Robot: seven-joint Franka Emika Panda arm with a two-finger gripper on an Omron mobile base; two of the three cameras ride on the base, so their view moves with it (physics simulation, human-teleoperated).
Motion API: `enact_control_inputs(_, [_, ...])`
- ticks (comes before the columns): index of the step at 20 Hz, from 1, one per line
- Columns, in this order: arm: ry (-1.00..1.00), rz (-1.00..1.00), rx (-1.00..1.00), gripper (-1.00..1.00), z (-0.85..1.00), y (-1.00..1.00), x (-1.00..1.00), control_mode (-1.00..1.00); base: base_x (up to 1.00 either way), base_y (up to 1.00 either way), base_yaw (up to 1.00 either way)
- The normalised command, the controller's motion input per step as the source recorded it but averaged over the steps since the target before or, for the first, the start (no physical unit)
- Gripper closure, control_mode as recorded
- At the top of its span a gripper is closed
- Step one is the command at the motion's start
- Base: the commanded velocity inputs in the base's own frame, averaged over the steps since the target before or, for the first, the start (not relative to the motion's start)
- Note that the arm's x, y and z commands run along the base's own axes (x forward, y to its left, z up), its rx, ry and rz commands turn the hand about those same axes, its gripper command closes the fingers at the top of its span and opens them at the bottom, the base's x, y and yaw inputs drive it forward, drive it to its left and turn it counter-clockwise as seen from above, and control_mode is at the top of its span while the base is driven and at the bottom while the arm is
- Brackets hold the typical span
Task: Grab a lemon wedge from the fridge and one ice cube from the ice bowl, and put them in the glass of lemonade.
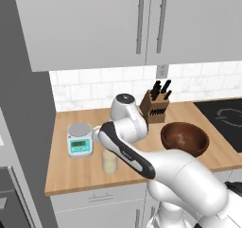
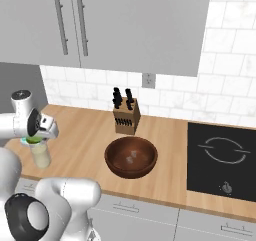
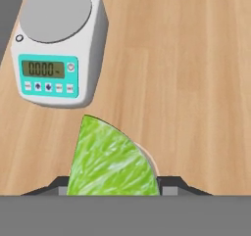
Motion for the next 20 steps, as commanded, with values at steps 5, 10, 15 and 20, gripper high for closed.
enact_control_inputs(5, [-0.13,0.00,0.00,1.00,0.03,0.00,-0.10,-1.00,0.00,0.00,0.00])
enact_control_inputs(10, [-0.07,0.00,0.00,1.00,0.00,0.00,0.00,-1.00,0.00,0.00,0.00])
enact_control_inputs(15, [0.00,0.00,0.00,1.00,-0.04,0.00,0.04,-1.00,0.00,0.00,0.00])
enact_control_inputs(20, [0.00,0.00,0.00,1.00,-0.09,0.00,0.00,-1.00,0.00,0.00,0.00])
